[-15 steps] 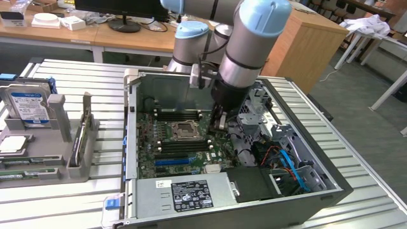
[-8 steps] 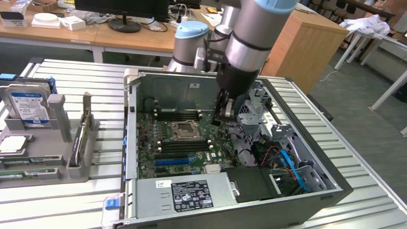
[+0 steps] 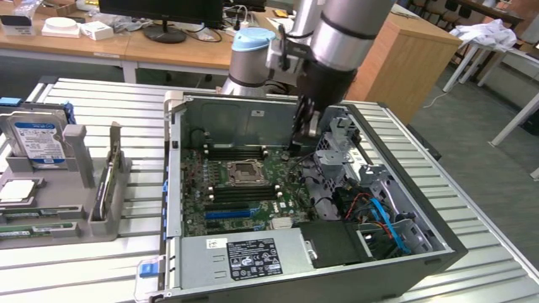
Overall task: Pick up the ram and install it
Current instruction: 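Insert the ram into the slot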
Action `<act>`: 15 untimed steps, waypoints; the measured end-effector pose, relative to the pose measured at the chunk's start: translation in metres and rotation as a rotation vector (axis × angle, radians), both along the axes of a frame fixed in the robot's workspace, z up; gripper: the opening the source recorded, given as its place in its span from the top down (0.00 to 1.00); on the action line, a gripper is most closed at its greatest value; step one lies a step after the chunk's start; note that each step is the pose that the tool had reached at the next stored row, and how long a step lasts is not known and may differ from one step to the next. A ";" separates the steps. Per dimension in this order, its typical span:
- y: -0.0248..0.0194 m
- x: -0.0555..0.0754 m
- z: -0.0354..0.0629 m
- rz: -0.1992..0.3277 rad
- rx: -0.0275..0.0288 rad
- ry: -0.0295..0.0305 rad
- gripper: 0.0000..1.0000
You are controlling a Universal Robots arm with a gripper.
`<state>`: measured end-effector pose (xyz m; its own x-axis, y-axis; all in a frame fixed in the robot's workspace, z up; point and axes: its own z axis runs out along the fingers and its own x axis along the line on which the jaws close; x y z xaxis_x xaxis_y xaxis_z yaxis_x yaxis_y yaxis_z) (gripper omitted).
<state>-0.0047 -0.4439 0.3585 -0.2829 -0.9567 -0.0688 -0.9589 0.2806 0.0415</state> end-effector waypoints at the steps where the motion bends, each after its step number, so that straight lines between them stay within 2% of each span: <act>1: 0.0000 0.001 0.0045 0.000 0.0001 0.0000 0.90; 5: 0.0000 0.009 0.0210 0.000 0.0015 0.0001 0.90; 7: 0.0000 0.016 0.0263 0.000 0.0018 0.0000 0.90; 15: 0.0000 0.048 0.0342 0.000 0.0028 0.0002 0.90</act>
<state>0.0431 -0.4438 0.3927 -0.2826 -0.9566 -0.0714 -0.9590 0.2802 0.0425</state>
